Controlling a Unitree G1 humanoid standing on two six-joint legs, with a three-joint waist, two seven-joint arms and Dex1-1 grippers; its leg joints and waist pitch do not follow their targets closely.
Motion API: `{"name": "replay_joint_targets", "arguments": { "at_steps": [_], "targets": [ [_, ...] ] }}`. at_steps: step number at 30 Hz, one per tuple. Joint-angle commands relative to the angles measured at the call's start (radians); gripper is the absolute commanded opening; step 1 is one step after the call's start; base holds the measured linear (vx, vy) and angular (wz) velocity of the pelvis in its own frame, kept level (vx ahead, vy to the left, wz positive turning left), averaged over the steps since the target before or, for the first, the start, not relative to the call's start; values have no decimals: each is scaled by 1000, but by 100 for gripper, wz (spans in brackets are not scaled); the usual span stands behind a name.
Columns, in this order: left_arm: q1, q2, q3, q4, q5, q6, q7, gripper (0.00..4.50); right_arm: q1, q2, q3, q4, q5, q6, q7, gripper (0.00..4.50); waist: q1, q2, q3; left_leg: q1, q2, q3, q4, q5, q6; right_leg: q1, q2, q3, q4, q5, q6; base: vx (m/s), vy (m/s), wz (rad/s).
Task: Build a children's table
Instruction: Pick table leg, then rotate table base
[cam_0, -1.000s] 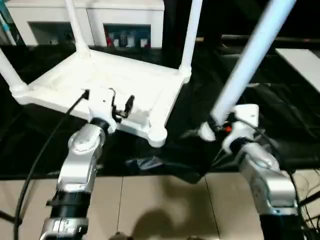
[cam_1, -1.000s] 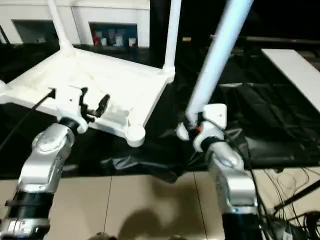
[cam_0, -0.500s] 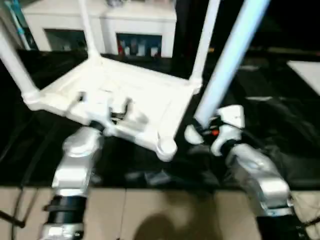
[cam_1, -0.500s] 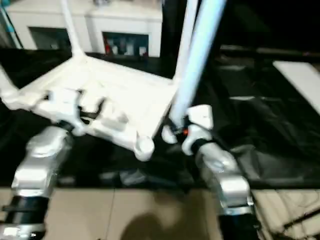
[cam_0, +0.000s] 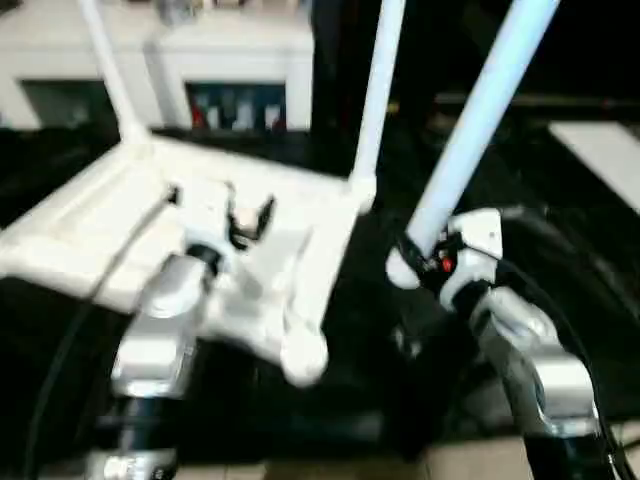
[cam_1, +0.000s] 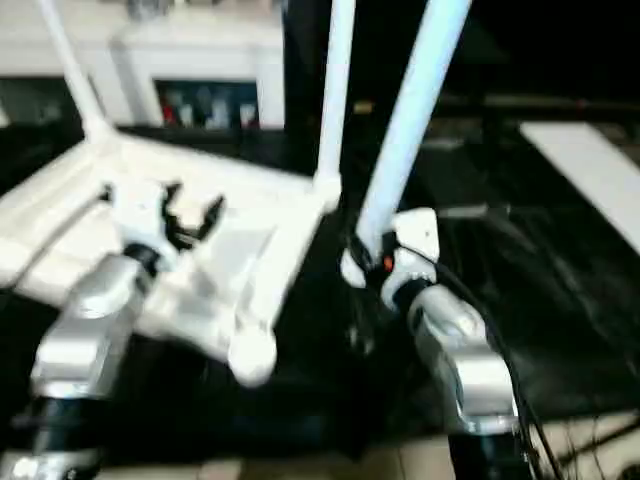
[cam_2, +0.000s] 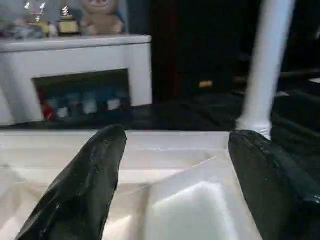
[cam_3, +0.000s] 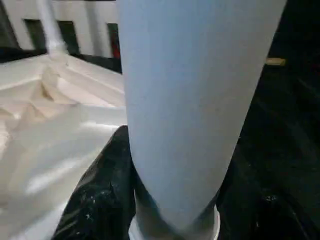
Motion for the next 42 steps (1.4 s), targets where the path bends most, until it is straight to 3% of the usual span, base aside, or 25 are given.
{"name": "replay_joint_targets", "arguments": {
  "at_steps": [1, 2, 3, 4, 5, 6, 7, 8, 9, 10, 11, 12, 14, 16, 20, 21, 24, 25, 29, 31, 35, 39, 42],
  "targets": [
    [3, -3, 8, -2, -33, 7, -28, 406, -1, -10, -2, -17, 3, -6, 6, 186, -6, 29, -70, 67, 132, -62, -68, 467, 198, 13, -86, 43, -22, 315, -137, 37, 32, -22],
    [14, 6, 15, -18, -97, 7, -111, 406, -3, -14, 2, -18, 3, -9, 14, 186, -4, 25, -67, 62, 129, -56, -70, 418, 207, 16, -101, 51, -32, 280, -157, 0, 0, 0],
    [26, 79, -17, -24, -130, -2, -271, 406, -3, -32, 7, -22, 15, -15, 46, 186, 17, 7, -51, 36, 89, -5, -87, 119, 153, 35, -126, 63, -70, 185, -230, 0, 0, 0],
    [20, 117, -32, -9, -110, -30, -318, 428, -3, -44, 9, -25, 21, -18, 61, 186, 25, 7, -48, 36, 84, 5, -95, 22, 119, 41, -128, 65, -78, 130, -239, 0, 0, 0],
    [20, 117, -32, -9, -110, -30, -318, 428, -3, -44, 9, -25, 21, -18, 61, 186, 31, 8, -41, 48, 88, 18, -106, -140, 61, 36, -125, 67, -92, 19, -241, 0, 0, 0],
    [14, 141, -42, 5, -89, -51, -335, 441, -3, -52, 8, -27, 25, -20, 70, 186, 29, 5, -28, 58, 91, 26, -122, -269, 7, 28, -116, 66, -104, -118, -226, -54, 16, 3],
    [-1, 169, -48, 25, -85, -64, -365, 447, -4, -63, 5, -28, 36, -19, 89, 186, 25, -5, -26, 63, 92, 33, -129, -348, -32, 28, -118, 67, -114, -244, -195, -54, 16, 3],
    [-1, 169, -48, 25, -85, -64, -365, 447, -4, -63, 5, -28, 36, -19, 89, 186, 25, -5, -26, 63, 92, 33, -129, -348, -32, 28, -118, 67, -114, -244, -195, -57, 16, 2],
    [-19, 220, -72, 45, -83, -69, -445, 447, -7, -83, 1, -26, 47, -19, 120, 186, 30, 3, -27, 72, 97, 35, -131, -378, -58, 15, -123, 72, -118, -294, -171, -53, 11, 2],
    [-31, 271, -101, 56, -94, -59, -543, 447, -11, -107, 0, -21, 56, -20, 158, 186, 31, 0, -27, 71, 97, 34, -134, -390, -69, 11, -124, 74, -123, -320, -149, -53, 11, 2],
    [-37, 307, -122, 62, -103, -50, -610, 447, -13, -121, -1, -18, 60, -19, 185, 186, 31, 6, -26, 68, 99, 33, -140, -394, -87, 9, -121, 74, -115, -300, -141, 0, 0, 0],
    [-37, 307, -122, 62, -103, -50, -610, 447, -13, -121, -1, -18, 60, -19, 185, 186, 30, 5, -26, 67, 98, 33, -142, -396, -91, 9, -121, 73, -115, -287, -139, 0, 0, 0],
    [-57, 439, -235, 90, -71, -49, -859, 447, -23, -194, 14, 0, 60, -27, 288, 186, 34, 0, -28, 66, 95, 36, -141, -383, -82, 8, -126, 77, -113, -268, -141, 0, 0, 0],
    [-83, 491, -294, 127, -42, -73, -968, 447, -28, -240, 33, 12, 55, -35, 349, 186, 32, -1, -27, 60, 95, 41, -142, -355, -71, 11, -125, 80, -110, -257, -141, 0, 0, 0],
    [-124, 492, -340, 177, -9, -141, -1023, 447, -33, -276, 54, 25, 45, -45, 391, 186, 37, -3, -33, 58, 99, 49, -135, -285, -48, 16, -134, 83, -107, -190, -180, 0, 0, 0],
    [-131, 489, -354, 188, -1, -159, -1036, 447, -35, -281, 57, 28, 42, -46, 397, 186, 37, 2, -35, 56, 100, 50, -133, -259, -42, 18, -132, 80, -102, -150, -195, 0, 0, 0],
    [-158, 475, -397, 232, 25, -200, -1062, 447, -40, -295, 71, 38, 32, -54, 412, 186, 36, -1, -38, 58, 99, 57, -128, -221, -22, 20, -127, 78, -98, -81, -220, 0, 0, 0],
    [-165, 472, -407, 247, 28, -207, -1068, 429, -41, -296, 73, 40, 31, -56, 417, 186, 37, -1, -38, 58, 99, 57, -128, -216, -19, 21, -127, 78, -98, -77, -221, 0, 0, 0],
    [-222, 439, -450, 351, 54, -239, -1099, 407, -37, -301, 91, 37, 28, -56, 440, 186, 41, 0, -39, 60, 103, 58, -126, -208, -13, 23, -129, 78, -96, -56, -235, 0, 0, 0],
    [-247, 439, -471, 397, 79, -272, -1132, 370, -34, -308, 97, 36, 24, -59, 452, 186, 41, 0, -39, 61, 102, 59, -126, -222, -12, 23, -129, 79, -98, -69, -237, 0, 0, 0],
    [-267, 440, -488, 430, 101, -303, -1144, 356, -30, -313, 97, 33, 21, -63, 455, 186, 39, 6, -35, 63, 104, 57, -129, -260, -24, 20, -131, 80, -101, -111, -241, 0, 0, 0],
    [-311, 438, -524, 514, 159, -413, -1145, 323, -22, -317, 93, 31, 12, -76, 442, 186, 40, 10, -35, 66, 105, 57, -129, -284, -35, 19, -132, 83, -105, -134, -238, 0, 0, 0],
    [-332, 429, -534, 568, 177, -495, -1133, 302, -19, -316, 93, 31, 13, -79, 441, 186, 42, 10, -36, 61, 104, 56, -128, -253, -24, 23, -132, 82, -101, -94, -243, 0, 0, 0]
  ]
}}
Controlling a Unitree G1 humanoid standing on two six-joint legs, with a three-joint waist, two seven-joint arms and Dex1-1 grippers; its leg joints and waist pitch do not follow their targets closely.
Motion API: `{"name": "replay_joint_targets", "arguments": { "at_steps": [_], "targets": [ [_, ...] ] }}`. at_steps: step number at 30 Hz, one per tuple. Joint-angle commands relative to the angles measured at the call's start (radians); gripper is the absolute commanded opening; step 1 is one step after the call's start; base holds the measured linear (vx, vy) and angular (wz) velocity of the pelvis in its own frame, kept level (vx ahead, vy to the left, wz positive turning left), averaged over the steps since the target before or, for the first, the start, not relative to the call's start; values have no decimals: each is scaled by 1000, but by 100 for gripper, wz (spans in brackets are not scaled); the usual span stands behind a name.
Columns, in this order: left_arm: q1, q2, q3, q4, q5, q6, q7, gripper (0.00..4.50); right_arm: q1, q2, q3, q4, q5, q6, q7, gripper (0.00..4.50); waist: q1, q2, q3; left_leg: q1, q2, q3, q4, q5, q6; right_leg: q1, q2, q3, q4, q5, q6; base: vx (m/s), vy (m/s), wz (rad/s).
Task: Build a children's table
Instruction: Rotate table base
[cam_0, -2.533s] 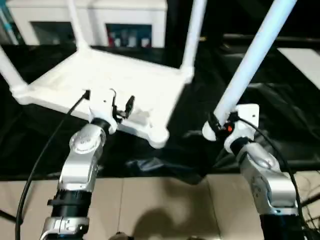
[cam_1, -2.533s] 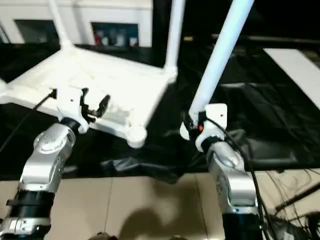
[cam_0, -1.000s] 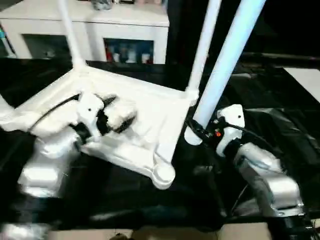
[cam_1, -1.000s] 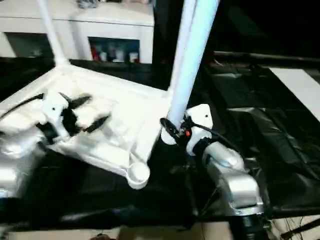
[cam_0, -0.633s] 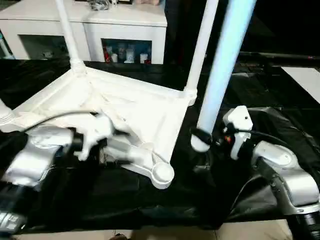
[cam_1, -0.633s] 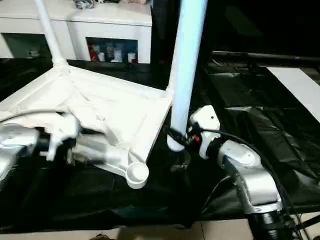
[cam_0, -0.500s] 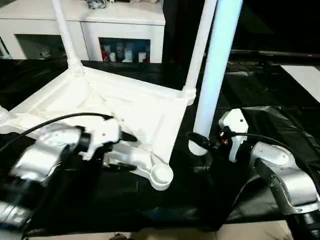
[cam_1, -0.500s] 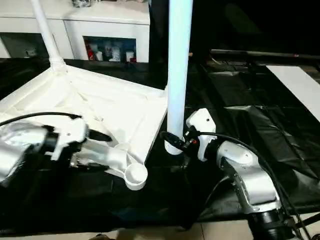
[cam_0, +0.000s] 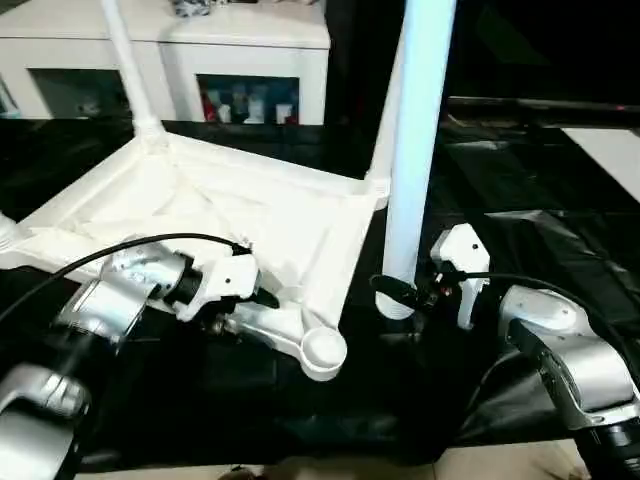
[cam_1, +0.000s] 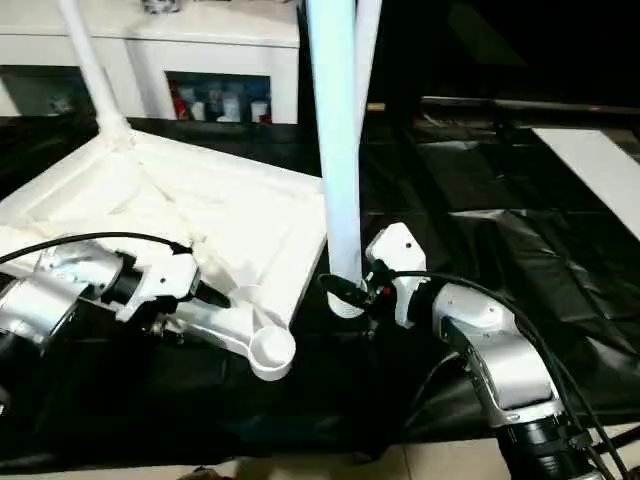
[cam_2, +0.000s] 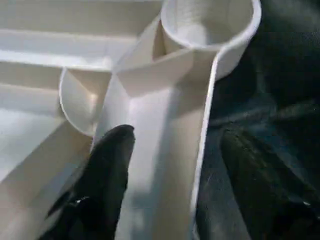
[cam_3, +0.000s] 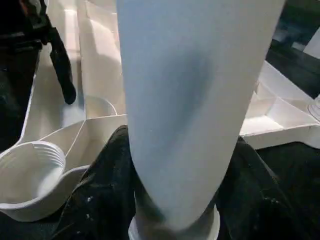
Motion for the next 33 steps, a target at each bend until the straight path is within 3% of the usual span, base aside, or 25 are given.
{"name": "replay_joint_targets", "arguments": {
  "at_steps": [1, 4, 13, 24, 27, 32, 33],
  "targets": [
    [-25, -9, -12, 29, 19, -73, 7, 289, 1, -10, -7, -11, -3, -17, -5, 186, 4, 12, -58, 33, 86, -37, -92, -253, -32, 25, -107, 61, -83, -99, -249, 0, 0, 0],
    [-39, -6, -27, 57, 47, -128, 11, 274, 2, -7, -6, -11, -4, -18, -7, 186, 4, 11, -60, 33, 88, -36, -90, -234, -21, 26, -107, 60, -78, -55, -261, 0, 0, 0],
    [-94, -8, -57, 152, 94, -220, -20, 194, -2, 1, 0, -3, -13, -29, -7, 186, 7, 13, -55, 36, 89, -36, -93, -272, -35, 21, -111, 62, -84, -119, -256, 0, 0, 0],
    [-124, -26, -75, 233, 120, -288, -41, 116, -1, 2, 1, 2, -19, -39, -8, 186, 16, 15, -55, 39, 90, -34, -93, -279, -39, 20, -111, 63, -83, -98, -267, 0, 0, 0],
    [-125, -35, -70, 243, 112, -280, -47, 101, -1, 4, 1, 3, -20, -41, -8, 186, 18, 15, -56, 39, 93, -35, -95, -281, -44, 21, -113, 62, -82, -100, -266, 0, 0, 0],
    [-101, -52, -38, 224, 54, -140, -79, 65, -8, 11, -5, 14, -24, -46, -19, 186, 20, 15, -56, 39, 92, -33, -94, -267, -41, 21, -113, 62, -77, -80, -277, 0, 0, 0],
    [-79, -54, -29, 203, 45, -73, -69, 59, -14, 23, -15, 26, -27, -47, -41, 186, 19, 14, -55, 38, 91, -33, -93, -267, -38, 21, -114, 62, -81, -88, -278, 0, 0, 0]
  ]
}}
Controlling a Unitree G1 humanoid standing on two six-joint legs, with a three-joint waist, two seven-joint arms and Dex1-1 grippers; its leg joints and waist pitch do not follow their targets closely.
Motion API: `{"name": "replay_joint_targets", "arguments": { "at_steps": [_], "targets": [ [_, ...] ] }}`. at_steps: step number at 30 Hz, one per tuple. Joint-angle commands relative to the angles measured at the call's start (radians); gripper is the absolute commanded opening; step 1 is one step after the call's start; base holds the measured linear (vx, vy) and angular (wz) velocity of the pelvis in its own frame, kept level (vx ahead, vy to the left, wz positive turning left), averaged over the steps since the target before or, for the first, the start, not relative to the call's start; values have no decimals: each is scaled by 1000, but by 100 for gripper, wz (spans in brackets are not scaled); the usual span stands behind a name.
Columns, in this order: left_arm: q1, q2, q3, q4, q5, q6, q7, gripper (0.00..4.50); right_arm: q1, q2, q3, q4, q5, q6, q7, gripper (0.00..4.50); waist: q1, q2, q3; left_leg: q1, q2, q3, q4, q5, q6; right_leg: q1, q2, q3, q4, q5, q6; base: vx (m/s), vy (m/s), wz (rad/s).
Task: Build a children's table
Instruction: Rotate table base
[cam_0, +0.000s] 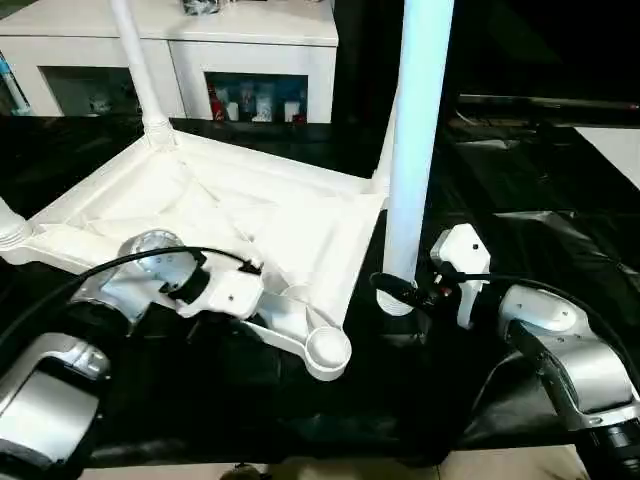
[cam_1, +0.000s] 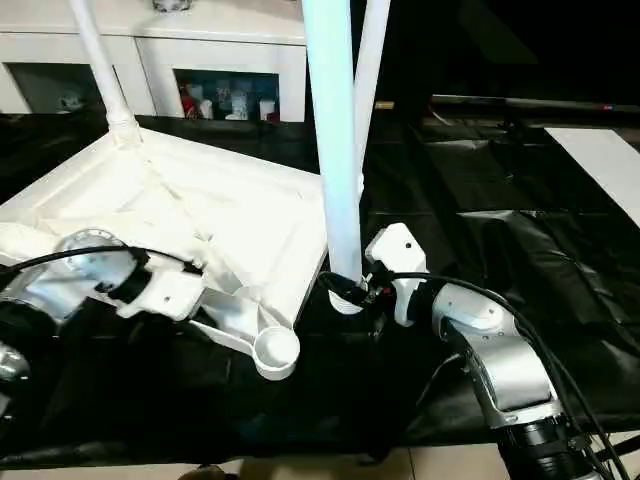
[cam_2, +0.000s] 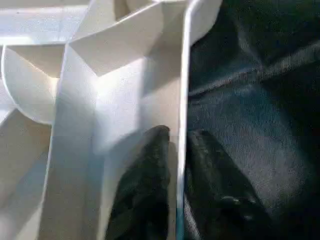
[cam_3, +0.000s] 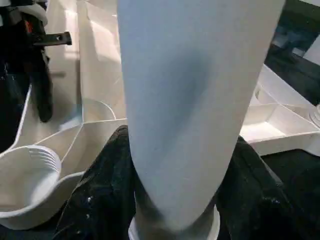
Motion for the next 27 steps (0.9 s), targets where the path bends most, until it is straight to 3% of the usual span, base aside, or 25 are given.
{"name": "replay_joint_targets", "arguments": {
  "at_steps": [1, 3, 5, 6, 9, 10, 13, 14, 16, 18, 20, 23, 24, 27],
  "targets": [
    [34, -2, 28, -39, -14, 98, 18, 59, -20, 20, -21, 25, -14, -21, -45, 186, 1, 13, -57, 38, 91, -35, -93, -267, -39, 21, -114, 62, -80, -89, -278, 0, 0, 0],
    [61, -5, 33, -56, -4, 160, 50, 23, -32, 39, -35, 45, -21, -19, -84, 186, -3, 11, -55, 38, 90, -36, -95, -287, -46, 20, -114, 62, -85, -141, -271, 0, 0, 0],
    [74, -10, 42, -66, -7, 201, 70, 21, -39, 49, -43, 54, -21, -13, -103, 186, -4, 9, -52, 39, 89, -36, -96, -298, -47, 17, -112, 64, -89, -174, -265, 0, 0, 0],
    [99, -26, 66, -93, -28, 296, 110, 19, -52, 70, -61, 71, -16, 4, -140, 186, -6, 4, -51, 38, 90, -36, -98, -302, -50, 19, -114, 66, -91, -207, -254, 0, 0, 0],
    [111, -38, 82, -109, -41, 350, 133, 6, -60, 83, -71, 81, -11, 14, -159, 186, -9, 4, -51, 38, 87, -31, -96, -280, -41, 18, -110, 68, -90, -208, -245, 0, 0, 0],
    [130, -54, 95, -133, -36, 423, 196, 4, -76, 112, -93, 95, 6, 35, -195, 186, -11, 1, -52, 36, 87, -31, -95, -264, -33, 21, -112, 70, -91, -208, -243, 0, 0, 0],
    [149, -80, 115, -156, -4, 502, 322, 2, -103, 156, -123, 115, 44, 70, -238, 186, -23, -2, -50, 27, 79, -32, -93, -243, -15, 25, -109, 66, -96, -238, -231, 0, 0, 0],
    [155, -118, 150, -174, 1, 581, 423, 2, -123, 181, -132, 128, 64, 88, -256, 186, -29, -8, -49, 27, 78, -30, -92, -238, -11, 27, -107, 67, -98, -257, -223, 0, 0, 0],
    [161, -150, 169, -198, 10, 636, 495, 2, -144, 201, -133, 145, 78, 103, -263, 186, -33, -11, -49, 20, 72, -32, -90, -216, -3, 31, -106, 63, -105, -311, -200, 0, 0, 0],
    [167, -161, 173, -223, 23, 656, 522, 2, -154, 209, -132, 153, 82, 111, -261, 186, -37, -12, -51, 24, 72, -31, -89, -209, 0, 28, -103, 62, -106, -324, -188, 0, 0, 0],
    [177, -186, 187, -266, 33, 714, 562, 2, -169, 219, -128, 168, 86, 124, -251, 186, -39, -12, -55, 25, 71, -27, -86, -174, 13, 28, -100, 65, -105, -262, -195, 0, 0, 0],
    [191, -198, 178, -309, 17, 680, 536, 2, -182, 216, -113, 184, 76, 124, -229, 186, -40, -16, -60, 23, 69, -23, -82, -117, 48, 31, -95, 64, -98, -151, -216, 0, 0, 0],
    [207, -184, 145, -337, 30, 629, 498, 2, -190, 214, -100, 199, 62, 113, -216, 186, -38, -13, -63, 24, 70, -21, -80, -91, 66, 30, -94, 63, -93, -88, -232, 0, 0, 0],
    [223, -168, 117, -360, 37, 604, 475, 2, -202, 213, -89, 216, 56, 102, -202, 186, -35, -10, -69, 22, 71, -20, -77, -46, 90, 30, -90, 61, -79, 16, -249, 0, 0, 0]
  ]
}}
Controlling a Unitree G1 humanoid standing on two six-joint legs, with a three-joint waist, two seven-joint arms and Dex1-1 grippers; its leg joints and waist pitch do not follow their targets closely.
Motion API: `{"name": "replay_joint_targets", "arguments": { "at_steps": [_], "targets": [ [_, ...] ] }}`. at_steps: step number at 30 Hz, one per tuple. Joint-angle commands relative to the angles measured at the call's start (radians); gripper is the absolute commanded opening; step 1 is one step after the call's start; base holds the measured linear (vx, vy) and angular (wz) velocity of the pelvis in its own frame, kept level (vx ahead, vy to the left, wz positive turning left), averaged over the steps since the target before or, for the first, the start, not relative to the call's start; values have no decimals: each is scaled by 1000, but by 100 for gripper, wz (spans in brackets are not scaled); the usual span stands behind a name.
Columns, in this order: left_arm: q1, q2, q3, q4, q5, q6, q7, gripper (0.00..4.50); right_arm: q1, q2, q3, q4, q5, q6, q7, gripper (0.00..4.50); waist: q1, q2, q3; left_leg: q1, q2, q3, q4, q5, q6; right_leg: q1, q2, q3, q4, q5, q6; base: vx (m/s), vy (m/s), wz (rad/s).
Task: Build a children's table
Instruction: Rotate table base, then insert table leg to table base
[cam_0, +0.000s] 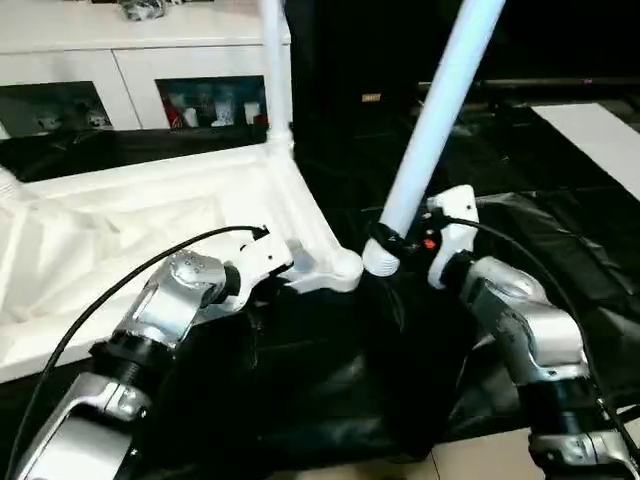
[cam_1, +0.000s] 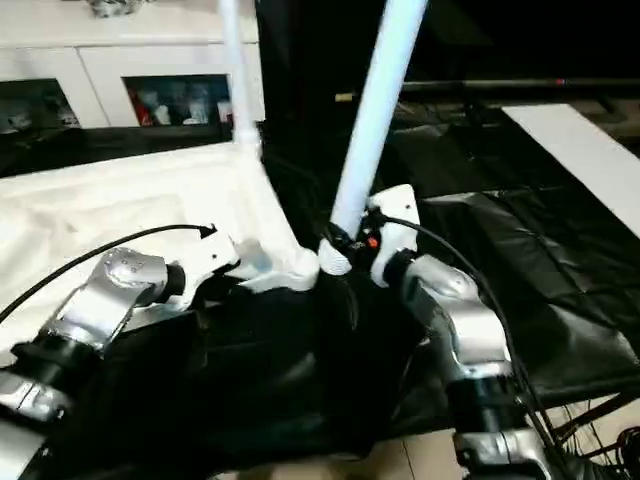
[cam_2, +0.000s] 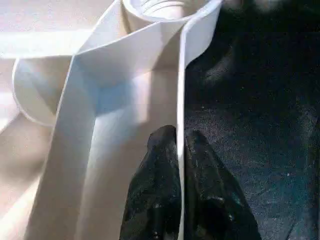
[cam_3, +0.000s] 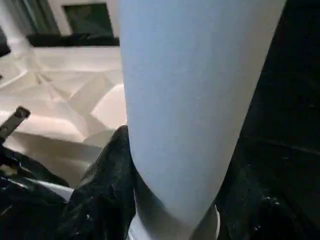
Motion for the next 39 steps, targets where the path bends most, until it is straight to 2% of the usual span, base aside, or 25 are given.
{"name": "replay_joint_targets", "arguments": {
  "at_steps": [1, 3, 5, 6, 8, 10, 11, 13, 16, 17, 20, 21, 26, 30, 39],
  "targets": [
    [59, -4, -55, -6, 1, -4, -26, 2, -29, -5, 14, 20, -3, -22, 29, 186, 12, -19, -69, 13, 73, -33, -56, -31, 100, 43, -89, 49, -65, 63, -261, 0, 0, 0],
    [65, -9, -55, -19, -2, 13, -20, 2, -43, -6, 23, 42, -2, -31, 46, 186, 13, -22, -67, 13, 75, -31, -56, -20, 112, 43, -90, 48, -65, 84, -270, 0, 0, 0],
    [72, -21, -45, -32, -14, 23, -8, 2, -61, 1, 27, 70, 4, -39, 67, 186, 16, -24, -65, 13, 74, -30, -56, -27, 113, 43, -92, 47, -66, 68, -274, 0, 0, 0],
    [74, -24, -41, -34, -18, 23, -8, 2, -68, 4, 28, 81, 4, -43, 74, 186, 17, -24, -65, 13, 74, -29, -56, -32, 111, 43, -92, 48, -67, 57, -272, 0, 0, 0],
    [78, -33, -35, -35, -28, 17, -20, 2, -91, 14, 29, 126, 3, -60, 100, 186, 19, -31, -64, 13, 75, -28, -56, -38, 104, 43, -94, 48, -68, 31, -265, 0, 0, 0],
    [79, -29, -42, -31, -22, 7, -20, 0, -99, 18, 28, 144, 9, -60, 111, 186, 22, -29, -65, 14, 75, -28, -56, -32, 104, 43, -94, 49, -67, 29, -261, 0, 0, 0],
    [80, -27, -44, -29, -20, 3, -19, 0, -106, 20, 32, 158, 10, -57, 123, 186, 22, -33, -65, 13, 75, -28, -56, -31, 106, 43, -93, 49, -67, 31, -259, 0, 0, 0],
    [82, -28, -40, -31, -25, 4, -10, 0, -119, 20, 45, 193, 6, -57, 145, 186, 21, -32, -65, 13, 74, -28, -56, -29, 105, 43, -94, 48, -66, 32, -260, 0, 0, 0],
    [79, -35, -32, -32, -30, 0, -1, 0, -138, 21, 59, 243, -10, -68, 157, 186, 20, -38, -63, 14, 75, -27, -56, -45, 100, 42, -95, 48, -70, 0, -257, 0, 0, 0],
    [78, -36, -30, -33, -30, -1, -1, 0, -142, 23, 58, 254, -12, -72, 157, 186, 21, -36, -62, 14, 75, -27, -57, -48, 96, 41, -94, 49, -71, -12, -253, 0, 0, 0],
    [78, -37, -26, -40, -29, -2, 3, 0, -160, 28, 54, 295, -16, -77, 160, 186, 20, -38, -65, 18, 78, -28, -59, -48, 87, 39, -93, 48, -69, -1, -255, 0, 0, 0],
    [78, -37, -25, -41, -27, -5, 4, 0, -169, 27, 58, 313, -26, -78, 162, 186, 19, -43, -66, 19, 79, -27, -59, -50, 84, 38, -92, 48, -69, 10, -257, 0, 0, 0],
    [79, -29, -24, -39, -26, -12, 1, 0, -176, 10, 68, 300, -29, -51, 188, 186, 21, -48, -68, 18, 78, -28, -59, -52, 86, 41, -95, 49, -67, 33, -258, 0, 0, 0],
    [77, -16, -35, -39, -22, -18, -22, 0, -176, -15, 69, 279, -12, -19, 229, 186, 22, -48, -69, 18, 78, -28, -58, -53, 88, 43, -93, 49, -67, 32, -256, 0, 0, 0],
    [59, -1, -60, -21, -7, -27, -60, 0, -175, -36, 88, 282, -36, 0, 246, 186, 24, -45, -69, 20, 79, -27, -59, -58, 78, 41, -93, 49, -67, 38, -267, 0, 0, 0]
  ]
}}
